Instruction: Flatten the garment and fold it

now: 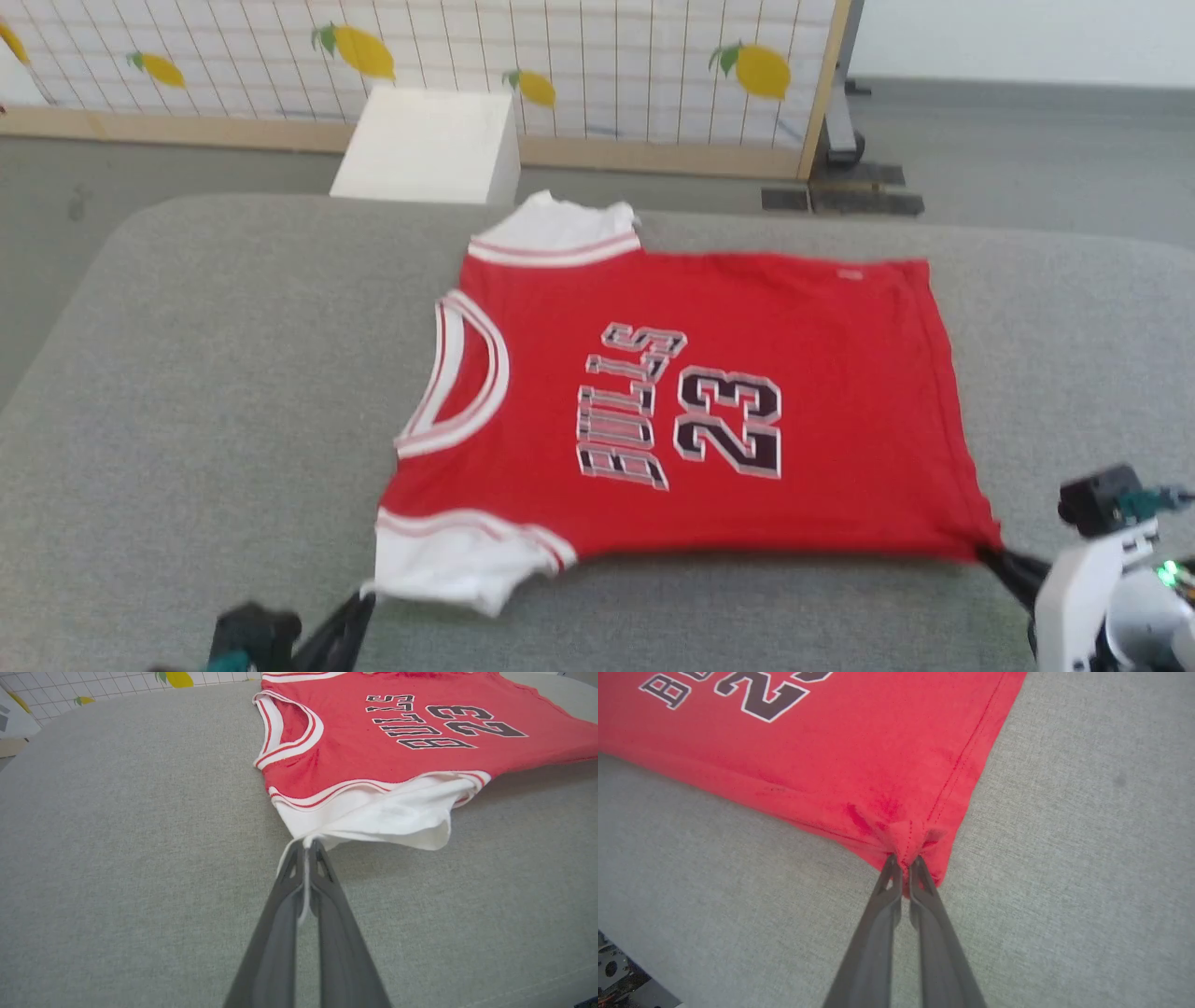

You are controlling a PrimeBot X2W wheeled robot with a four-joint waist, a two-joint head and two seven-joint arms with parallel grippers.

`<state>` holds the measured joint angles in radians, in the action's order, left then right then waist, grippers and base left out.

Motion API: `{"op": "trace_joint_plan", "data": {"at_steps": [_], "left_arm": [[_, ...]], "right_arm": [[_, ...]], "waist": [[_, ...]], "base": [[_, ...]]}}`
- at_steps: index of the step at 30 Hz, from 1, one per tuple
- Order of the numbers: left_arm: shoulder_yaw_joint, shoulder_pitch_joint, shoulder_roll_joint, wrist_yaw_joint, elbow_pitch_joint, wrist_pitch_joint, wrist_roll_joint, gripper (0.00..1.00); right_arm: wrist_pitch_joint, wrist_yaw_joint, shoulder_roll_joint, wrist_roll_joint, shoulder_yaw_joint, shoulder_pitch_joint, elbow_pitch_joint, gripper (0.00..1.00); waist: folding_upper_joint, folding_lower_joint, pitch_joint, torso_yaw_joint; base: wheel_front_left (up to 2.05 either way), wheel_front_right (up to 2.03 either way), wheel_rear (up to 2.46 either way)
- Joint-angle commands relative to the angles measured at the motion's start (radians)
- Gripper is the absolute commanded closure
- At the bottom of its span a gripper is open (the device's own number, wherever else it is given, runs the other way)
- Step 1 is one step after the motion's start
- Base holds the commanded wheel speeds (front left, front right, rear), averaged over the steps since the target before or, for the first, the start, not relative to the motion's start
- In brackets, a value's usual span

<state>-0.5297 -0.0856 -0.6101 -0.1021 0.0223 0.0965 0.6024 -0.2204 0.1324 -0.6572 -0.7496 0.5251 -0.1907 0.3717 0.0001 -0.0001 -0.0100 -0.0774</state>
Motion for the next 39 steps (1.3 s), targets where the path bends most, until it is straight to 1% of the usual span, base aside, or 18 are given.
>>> {"op": "trace_joint_plan", "data": {"at_steps": [1,5,8,13,16,21,28,39], "left_arm": [[0.0,-0.04,-0.018,-0.009,-0.005,-0.003,0.008,1.0],[-0.017,-0.11,-0.023,-0.007,-0.022,-0.005,0.029,1.0],[-0.022,-0.126,-0.013,-0.013,-0.033,0.007,0.03,1.0],[-0.011,-0.085,0.017,-0.025,-0.056,0.049,0.017,1.0],[0.001,-0.037,0.034,-0.029,-0.072,0.073,0.004,1.0],[0.024,0.077,0.062,-0.028,-0.079,0.099,-0.016,1.0],[0.034,0.248,0.093,-0.018,-0.035,0.082,-0.038,1.0],[0.012,0.457,0.131,0.027,0.207,0.056,-0.066,1.0]], "right_arm": [[-0.026,-0.002,-0.012,-0.004,-0.02,0.048,-0.023,1.0],[-0.094,-0.002,-0.009,-0.006,-0.087,0.152,-0.094,1.0],[-0.107,-0.002,0.009,0.006,-0.146,0.204,-0.148,1.0],[-0.122,-0.002,0.06,0.037,-0.234,0.251,-0.235,1.0],[-0.136,-0.002,0.079,0.056,-0.265,0.258,-0.276,1.0],[-0.158,-0.002,0.107,0.084,-0.314,0.228,-0.312,1.0],[-0.195,-0.002,0.138,0.128,-0.352,0.135,-0.31,1.0],[-0.238,-0.002,0.164,0.187,-0.307,-0.022,-0.23,1.0]], "waist": [[-0.0001,0.0001,0.042,-0.008],[-0.0001,0.0001,0.057,-0.006],[-0.0001,0.0001,0.059,-0.005],[-0.0001,0.0001,0.049,0.003],[-0.0001,0.0001,0.028,0.01],[-0.0001,0.0001,-0.029,0.023],[-0.0001,0.0001,-0.123,0.04],[-0.0001,0.0001,-0.241,0.056]], "base": [[0.0,0.0,0.0],[0.0,0.0,0.0],[0.0,0.0,0.0],[0.0,0.0,0.0],[0.0,0.0,0.0],[0.0,0.0,0.0],[0.0,0.0,0.0],[0.0,0.0,0.0]]}}
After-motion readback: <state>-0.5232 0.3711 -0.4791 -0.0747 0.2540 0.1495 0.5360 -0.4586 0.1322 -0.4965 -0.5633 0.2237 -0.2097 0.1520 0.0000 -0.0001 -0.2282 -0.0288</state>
